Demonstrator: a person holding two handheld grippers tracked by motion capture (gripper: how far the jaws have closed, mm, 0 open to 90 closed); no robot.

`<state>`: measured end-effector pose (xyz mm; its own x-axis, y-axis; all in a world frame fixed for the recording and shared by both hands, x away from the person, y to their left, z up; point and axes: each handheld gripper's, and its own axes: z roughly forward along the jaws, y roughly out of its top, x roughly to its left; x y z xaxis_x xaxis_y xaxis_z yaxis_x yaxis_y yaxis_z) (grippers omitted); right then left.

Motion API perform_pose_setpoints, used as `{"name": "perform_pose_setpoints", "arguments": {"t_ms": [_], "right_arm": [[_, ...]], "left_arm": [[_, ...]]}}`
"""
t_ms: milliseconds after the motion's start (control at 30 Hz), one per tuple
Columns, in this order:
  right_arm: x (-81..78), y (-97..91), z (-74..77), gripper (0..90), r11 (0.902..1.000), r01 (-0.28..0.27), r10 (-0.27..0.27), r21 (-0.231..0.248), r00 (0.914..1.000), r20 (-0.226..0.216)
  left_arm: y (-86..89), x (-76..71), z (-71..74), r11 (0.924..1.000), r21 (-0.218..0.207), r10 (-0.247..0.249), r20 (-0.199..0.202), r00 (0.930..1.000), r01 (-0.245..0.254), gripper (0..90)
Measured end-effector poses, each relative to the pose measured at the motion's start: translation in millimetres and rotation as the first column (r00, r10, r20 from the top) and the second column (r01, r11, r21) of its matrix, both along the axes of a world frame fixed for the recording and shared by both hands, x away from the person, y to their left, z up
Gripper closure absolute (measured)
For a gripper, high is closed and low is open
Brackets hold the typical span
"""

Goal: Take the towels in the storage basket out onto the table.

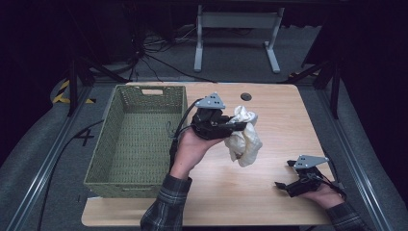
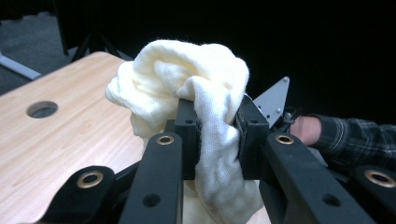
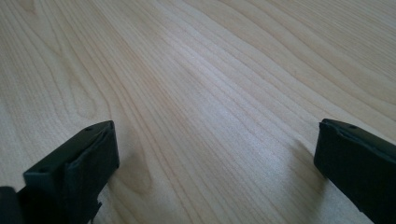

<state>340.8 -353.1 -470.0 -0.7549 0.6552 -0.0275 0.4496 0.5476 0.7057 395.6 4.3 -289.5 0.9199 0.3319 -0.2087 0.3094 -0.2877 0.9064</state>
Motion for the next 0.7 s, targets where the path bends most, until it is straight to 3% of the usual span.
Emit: {"name": "perform_pose_setpoints", "arguments": {"t_ms": [400,700], "right_arm": [[0.0,-0.1,0.1,0.2,1.0000,-0.001,0.001,-0.001,1.0000,0.000],[0.0,0.0,0.1,0.2,1.0000,-0.001,0.001,-0.001,1.0000,0.000]], "left_arm": [[-39.2,-2.3,-40.0,0.9936,0.097,-0.054,-0.049,0.9973,0.059,75.1],[-66.5,2.2,-83.1,0.9774,0.193,-0.068,-0.099,0.9928,0.086,75.0]]}}
